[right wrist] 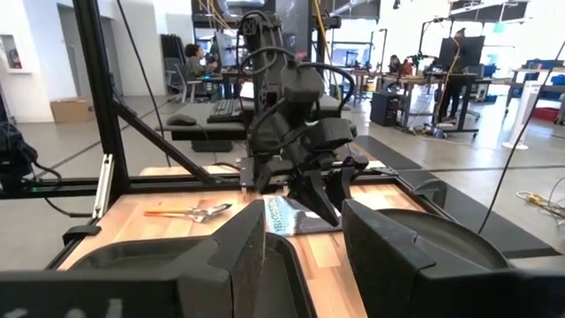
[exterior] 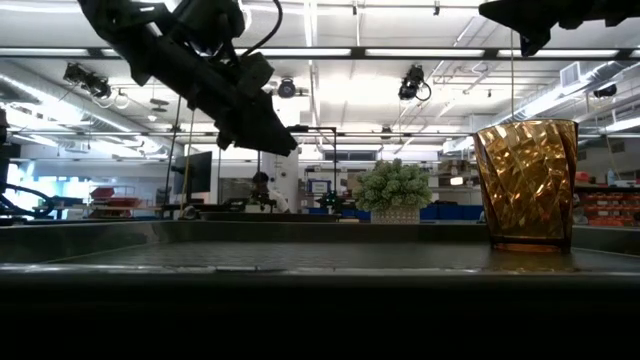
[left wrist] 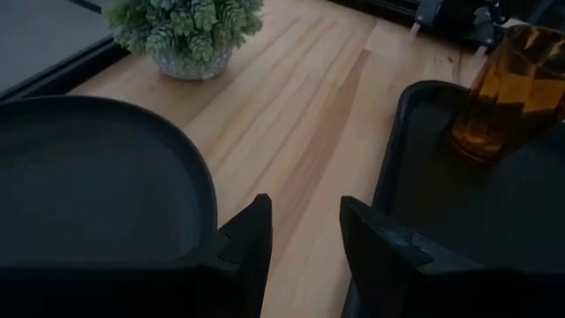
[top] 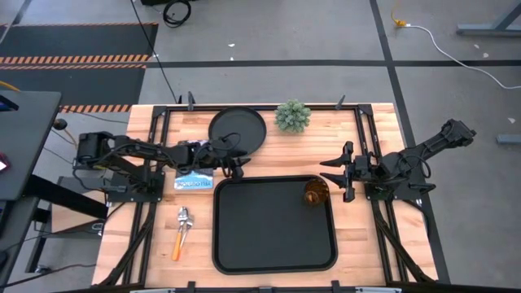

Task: Pick and place plate/cup/fork/spoon on tray
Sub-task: Put the black plate on the black tray

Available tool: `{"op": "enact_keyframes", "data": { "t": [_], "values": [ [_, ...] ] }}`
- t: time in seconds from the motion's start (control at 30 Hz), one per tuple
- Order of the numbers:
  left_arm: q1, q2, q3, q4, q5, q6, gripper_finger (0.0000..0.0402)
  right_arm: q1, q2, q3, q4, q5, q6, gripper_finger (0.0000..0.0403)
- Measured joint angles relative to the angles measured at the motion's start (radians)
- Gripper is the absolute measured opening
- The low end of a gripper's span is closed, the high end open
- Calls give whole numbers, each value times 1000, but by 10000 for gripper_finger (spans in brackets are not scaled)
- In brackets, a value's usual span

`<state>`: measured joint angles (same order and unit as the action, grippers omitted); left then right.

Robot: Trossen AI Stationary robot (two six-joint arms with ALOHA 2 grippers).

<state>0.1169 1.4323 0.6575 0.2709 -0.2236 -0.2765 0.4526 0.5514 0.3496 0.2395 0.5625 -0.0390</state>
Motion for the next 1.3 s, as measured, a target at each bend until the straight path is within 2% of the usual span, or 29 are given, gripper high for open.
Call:
{"op": "enact_keyframes", "data": {
  "t": [0.4, 0.6, 0.83, 0.9, 1.03, 1.1, 1.2, 1.3],
  "values": [
    [4, 1, 1, -3, 21, -28, 141, 0, 0, 0, 20, -8, -17, 159],
    [25, 1, 106, -214, 51, -7, 141, -12, 0, 0, 32, -8, -18, 159],
    [7, 1, 178, -441, 44, 247, 141, -14, 0, 0, 36, -8, -14, 159],
    [-9, 1, 180, -490, -6, 339, 141, -15, 0, 0, 36, -8, -18, 159],
    [-38, 1, 180, -622, -215, 512, 141, -20, 0, 0, 36, -8, -22, 159],
    [-41, 1, 169, -666, -282, 590, 141, -21, 0, 0, 36, -8, -22, 159],
    [-38, 1, 153, -724, -325, 690, 141, -21, 0, 0, 36, -8, -23, 159],
    [-21, 1, 128, -725, -315, 738, 141, -21, 0, 0, 36, -8, -24, 159]
  ]
}}
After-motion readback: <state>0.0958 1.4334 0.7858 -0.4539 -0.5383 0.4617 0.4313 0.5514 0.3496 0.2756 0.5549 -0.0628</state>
